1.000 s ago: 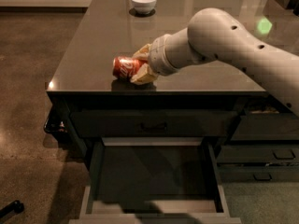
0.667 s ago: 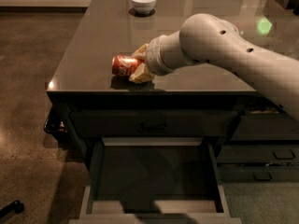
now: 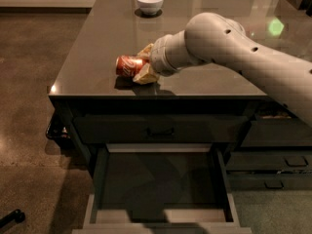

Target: Pick coke can from middle drawer and place on counter

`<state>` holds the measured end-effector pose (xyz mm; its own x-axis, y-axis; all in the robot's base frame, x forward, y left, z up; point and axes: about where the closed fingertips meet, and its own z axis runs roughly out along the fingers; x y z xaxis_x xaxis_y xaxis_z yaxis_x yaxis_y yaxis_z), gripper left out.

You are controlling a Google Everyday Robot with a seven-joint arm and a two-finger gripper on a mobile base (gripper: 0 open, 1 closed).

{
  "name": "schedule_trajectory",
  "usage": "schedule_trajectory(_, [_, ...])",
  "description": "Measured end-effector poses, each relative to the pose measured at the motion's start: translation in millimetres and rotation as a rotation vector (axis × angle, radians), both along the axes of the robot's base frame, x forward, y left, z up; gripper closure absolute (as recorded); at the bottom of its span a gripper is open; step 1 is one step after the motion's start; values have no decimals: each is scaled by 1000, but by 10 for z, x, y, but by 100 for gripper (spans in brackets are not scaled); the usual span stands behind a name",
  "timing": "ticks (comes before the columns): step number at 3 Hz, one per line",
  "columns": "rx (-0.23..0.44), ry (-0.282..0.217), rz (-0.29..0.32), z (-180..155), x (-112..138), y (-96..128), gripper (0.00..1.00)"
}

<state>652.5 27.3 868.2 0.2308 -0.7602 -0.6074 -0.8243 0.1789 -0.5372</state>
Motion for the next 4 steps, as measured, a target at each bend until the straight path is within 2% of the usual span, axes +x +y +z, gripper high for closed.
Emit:
schedule_trajectory(3, [0, 0, 0, 0, 0, 1, 17])
schedule_trajectory(4, [0, 0, 0, 0, 0, 1, 0])
